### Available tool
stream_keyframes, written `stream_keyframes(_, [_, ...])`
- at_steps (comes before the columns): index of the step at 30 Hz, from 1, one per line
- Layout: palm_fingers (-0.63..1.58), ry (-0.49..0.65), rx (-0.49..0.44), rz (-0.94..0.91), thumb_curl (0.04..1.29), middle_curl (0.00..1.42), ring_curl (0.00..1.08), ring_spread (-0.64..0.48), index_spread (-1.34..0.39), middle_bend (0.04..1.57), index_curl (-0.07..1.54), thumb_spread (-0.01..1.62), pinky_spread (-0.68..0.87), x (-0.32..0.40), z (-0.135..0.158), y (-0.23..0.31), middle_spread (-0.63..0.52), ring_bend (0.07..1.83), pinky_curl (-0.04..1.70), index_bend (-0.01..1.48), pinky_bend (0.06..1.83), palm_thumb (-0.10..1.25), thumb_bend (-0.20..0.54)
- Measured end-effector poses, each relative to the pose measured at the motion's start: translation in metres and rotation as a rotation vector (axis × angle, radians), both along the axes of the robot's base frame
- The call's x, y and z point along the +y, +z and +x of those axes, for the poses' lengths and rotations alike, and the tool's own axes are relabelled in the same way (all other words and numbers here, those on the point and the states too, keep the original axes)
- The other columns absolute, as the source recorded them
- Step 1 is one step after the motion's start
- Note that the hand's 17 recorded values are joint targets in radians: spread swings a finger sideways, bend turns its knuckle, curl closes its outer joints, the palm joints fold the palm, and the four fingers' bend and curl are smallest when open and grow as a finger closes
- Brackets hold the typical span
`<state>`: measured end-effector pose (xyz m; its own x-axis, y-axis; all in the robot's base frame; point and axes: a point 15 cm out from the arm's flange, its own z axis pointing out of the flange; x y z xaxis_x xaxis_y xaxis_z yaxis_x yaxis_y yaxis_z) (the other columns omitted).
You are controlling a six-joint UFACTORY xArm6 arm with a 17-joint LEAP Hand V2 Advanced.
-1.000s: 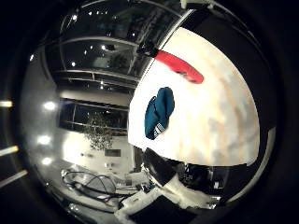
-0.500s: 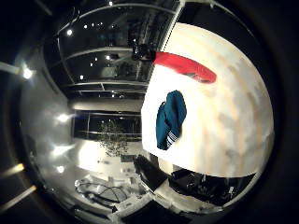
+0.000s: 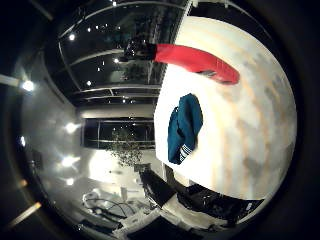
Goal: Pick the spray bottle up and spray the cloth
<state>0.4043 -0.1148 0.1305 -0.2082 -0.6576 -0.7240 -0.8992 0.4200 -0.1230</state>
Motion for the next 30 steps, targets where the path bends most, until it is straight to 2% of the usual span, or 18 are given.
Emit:
stream_keyframes(19, [0.01, 0.024, 0.005, -0.034, 0.29, 0.32, 0.26, 0.24, -0.13, 0.20, 0.25, 0.98, 0.40, 0.003, 0.054, -0.031, 0.21, 0.30, 0.31, 0.15, 0.41, 0.38, -0.028])
stream_keyframes(30, [0.05, 0.045, -0.037, -0.014, 0.29, 0.33, 0.27, 0.22, -0.11, 0.21, 0.26, 1.00, 0.37, 0.024, 0.101, -0.026, 0.20, 0.32, 0.31, 0.15, 0.39, 0.41, -0.026])
